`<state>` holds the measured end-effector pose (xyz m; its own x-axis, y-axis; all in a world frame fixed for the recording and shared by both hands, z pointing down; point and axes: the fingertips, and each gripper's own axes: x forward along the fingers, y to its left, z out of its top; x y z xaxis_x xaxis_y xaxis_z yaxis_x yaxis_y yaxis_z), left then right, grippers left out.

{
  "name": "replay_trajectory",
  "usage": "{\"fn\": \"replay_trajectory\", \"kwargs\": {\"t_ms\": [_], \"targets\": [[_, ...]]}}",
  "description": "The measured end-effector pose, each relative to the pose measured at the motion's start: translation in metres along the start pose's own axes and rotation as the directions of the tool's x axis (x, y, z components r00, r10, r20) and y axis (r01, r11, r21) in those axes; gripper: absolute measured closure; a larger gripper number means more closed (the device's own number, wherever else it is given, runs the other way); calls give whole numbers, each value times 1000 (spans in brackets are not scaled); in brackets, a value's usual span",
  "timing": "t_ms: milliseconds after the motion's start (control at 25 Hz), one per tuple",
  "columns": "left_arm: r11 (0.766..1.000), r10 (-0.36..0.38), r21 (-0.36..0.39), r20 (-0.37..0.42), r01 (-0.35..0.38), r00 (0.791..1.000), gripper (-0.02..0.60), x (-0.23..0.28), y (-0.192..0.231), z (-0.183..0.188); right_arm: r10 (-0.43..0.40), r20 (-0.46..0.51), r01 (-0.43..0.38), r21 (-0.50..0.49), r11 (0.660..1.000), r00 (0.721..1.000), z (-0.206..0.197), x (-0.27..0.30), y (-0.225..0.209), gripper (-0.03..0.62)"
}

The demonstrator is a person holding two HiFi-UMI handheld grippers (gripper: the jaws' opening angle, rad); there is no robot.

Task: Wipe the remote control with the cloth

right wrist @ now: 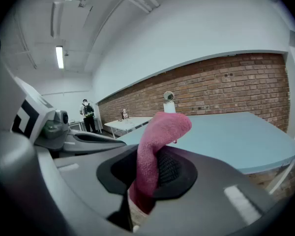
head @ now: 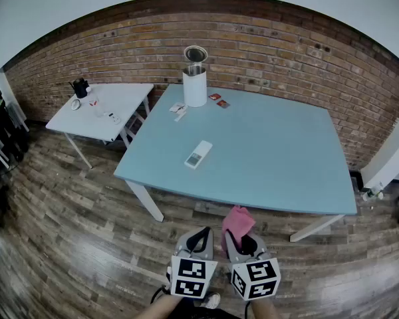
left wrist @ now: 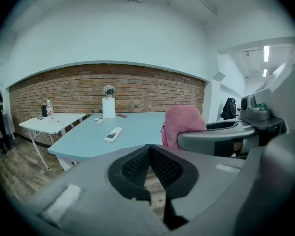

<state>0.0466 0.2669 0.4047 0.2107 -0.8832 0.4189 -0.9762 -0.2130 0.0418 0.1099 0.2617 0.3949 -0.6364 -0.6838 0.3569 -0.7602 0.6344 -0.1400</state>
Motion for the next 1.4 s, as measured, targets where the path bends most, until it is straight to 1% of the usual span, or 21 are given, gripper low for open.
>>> {"fn": "replay_trajectory", "kwargs": {"t_ms": [400, 720, 1040, 1400], "targets": [[1000, 2, -7, 0, -2, 1000, 578, 5, -10, 0, 12, 9, -12, 2, 1000, 1000, -2, -5, -8, 517], [1000, 3, -11, -2, -3, 1000, 577, 27, 0, 1, 10, -1, -10, 8, 1000, 1000, -3, 13, -20, 517], [999, -33, -19, -21, 32, 999, 577, 77, 27, 7, 7, -21, -7, 1, 1000, 1000, 5, 61, -36, 517], [997, -76, -11, -37, 75, 996, 577, 141, 78, 26, -14, -72, 15, 10, 1000, 997, 23, 137, -55, 517]]}}
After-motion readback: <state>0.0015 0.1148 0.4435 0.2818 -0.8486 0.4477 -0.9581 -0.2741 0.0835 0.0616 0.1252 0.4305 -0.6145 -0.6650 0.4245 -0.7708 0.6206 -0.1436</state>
